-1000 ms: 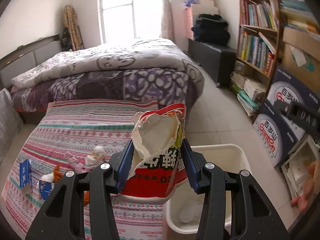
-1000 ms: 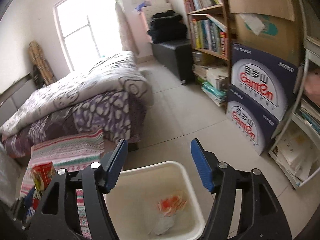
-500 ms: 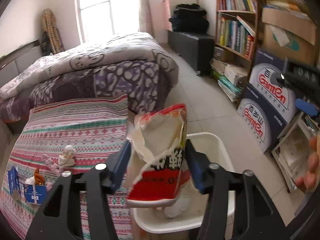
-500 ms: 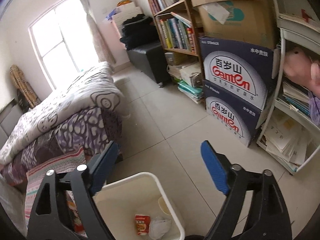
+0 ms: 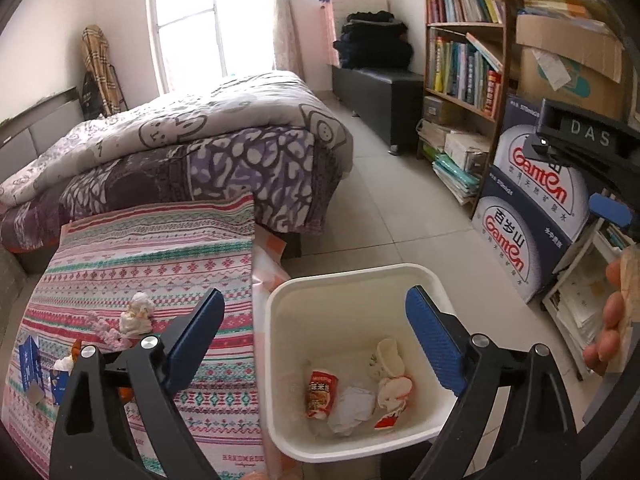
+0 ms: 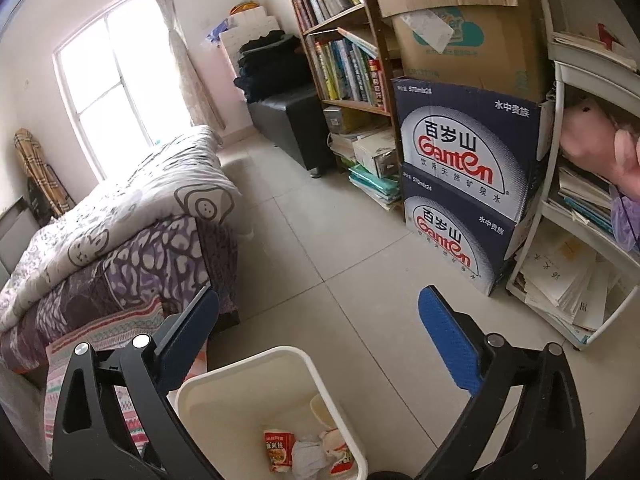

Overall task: Collect trash
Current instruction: 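Drop the carton into the wastebasket with right tool while left tool drops the wrapper, then grasp the blue carton with left tool while right tool grasps the blue biscuit box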

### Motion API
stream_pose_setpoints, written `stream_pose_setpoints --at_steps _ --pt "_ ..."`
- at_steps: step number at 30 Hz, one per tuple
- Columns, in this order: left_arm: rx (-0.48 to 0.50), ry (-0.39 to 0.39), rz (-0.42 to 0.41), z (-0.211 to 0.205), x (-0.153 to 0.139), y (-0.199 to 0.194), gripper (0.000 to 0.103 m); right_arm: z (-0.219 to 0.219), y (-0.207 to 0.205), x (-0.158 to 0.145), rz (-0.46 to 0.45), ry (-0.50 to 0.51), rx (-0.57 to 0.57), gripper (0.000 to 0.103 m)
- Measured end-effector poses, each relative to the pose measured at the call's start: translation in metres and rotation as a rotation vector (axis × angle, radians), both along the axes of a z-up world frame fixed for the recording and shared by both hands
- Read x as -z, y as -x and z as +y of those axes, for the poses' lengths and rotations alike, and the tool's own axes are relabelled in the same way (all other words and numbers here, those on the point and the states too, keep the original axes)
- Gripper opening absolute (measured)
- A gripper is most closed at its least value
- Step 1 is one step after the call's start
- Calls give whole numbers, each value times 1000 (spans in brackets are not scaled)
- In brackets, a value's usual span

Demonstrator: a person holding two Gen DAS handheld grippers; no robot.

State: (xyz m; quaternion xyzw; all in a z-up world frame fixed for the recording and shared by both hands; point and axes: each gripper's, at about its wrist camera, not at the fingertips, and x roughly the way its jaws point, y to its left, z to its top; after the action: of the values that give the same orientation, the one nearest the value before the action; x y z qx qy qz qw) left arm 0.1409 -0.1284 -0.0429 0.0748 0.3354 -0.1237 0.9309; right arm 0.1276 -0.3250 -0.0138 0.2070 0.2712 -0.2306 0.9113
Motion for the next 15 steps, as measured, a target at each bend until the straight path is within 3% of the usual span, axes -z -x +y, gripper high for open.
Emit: stream_pose_setpoints --at_steps 15 --pt "-166 -26 17 73 6 -12 90 77 -21 1 51 92 -142 96"
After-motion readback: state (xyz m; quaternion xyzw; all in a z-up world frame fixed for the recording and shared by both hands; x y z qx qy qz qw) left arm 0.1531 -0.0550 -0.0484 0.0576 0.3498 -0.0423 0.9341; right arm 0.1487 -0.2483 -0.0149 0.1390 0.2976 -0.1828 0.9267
